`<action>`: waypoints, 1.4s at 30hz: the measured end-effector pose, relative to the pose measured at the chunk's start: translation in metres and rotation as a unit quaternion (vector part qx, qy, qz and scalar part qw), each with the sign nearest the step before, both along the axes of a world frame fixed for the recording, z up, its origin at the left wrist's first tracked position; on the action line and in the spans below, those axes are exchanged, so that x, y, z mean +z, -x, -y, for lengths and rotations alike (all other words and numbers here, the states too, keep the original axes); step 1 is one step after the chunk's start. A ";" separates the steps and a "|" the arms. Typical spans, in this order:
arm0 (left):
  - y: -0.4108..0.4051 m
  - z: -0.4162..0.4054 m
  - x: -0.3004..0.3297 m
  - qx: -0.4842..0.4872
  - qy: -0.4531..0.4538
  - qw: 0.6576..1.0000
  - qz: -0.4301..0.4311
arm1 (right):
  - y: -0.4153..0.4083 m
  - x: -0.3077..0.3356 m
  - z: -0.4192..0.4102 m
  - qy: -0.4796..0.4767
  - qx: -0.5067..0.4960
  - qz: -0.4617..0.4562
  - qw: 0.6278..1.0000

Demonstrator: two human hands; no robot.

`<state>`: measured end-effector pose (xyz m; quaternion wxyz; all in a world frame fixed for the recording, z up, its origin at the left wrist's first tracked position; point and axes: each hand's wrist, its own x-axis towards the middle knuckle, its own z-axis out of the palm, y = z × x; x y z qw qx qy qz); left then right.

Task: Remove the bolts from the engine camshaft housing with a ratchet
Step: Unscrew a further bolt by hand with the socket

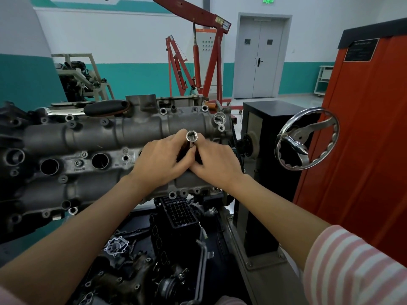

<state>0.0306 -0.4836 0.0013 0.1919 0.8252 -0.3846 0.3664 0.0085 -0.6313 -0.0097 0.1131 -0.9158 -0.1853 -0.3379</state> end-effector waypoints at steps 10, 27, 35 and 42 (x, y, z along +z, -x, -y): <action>0.001 -0.002 0.000 -0.002 0.010 1.000 -0.009 | 0.002 0.002 -0.001 -0.013 0.004 -0.019 1.000; 0.003 -0.003 0.002 -0.008 0.011 1.000 -0.020 | 0.003 0.003 -0.002 -0.012 -0.003 -0.023 1.000; 0.001 -0.001 0.001 -0.002 0.007 1.000 -0.015 | 0.000 0.002 0.000 0.004 0.002 -0.021 1.000; 0.000 -0.001 0.001 -0.017 0.014 1.000 0.001 | -0.002 0.004 -0.002 -0.008 -0.011 -0.024 1.000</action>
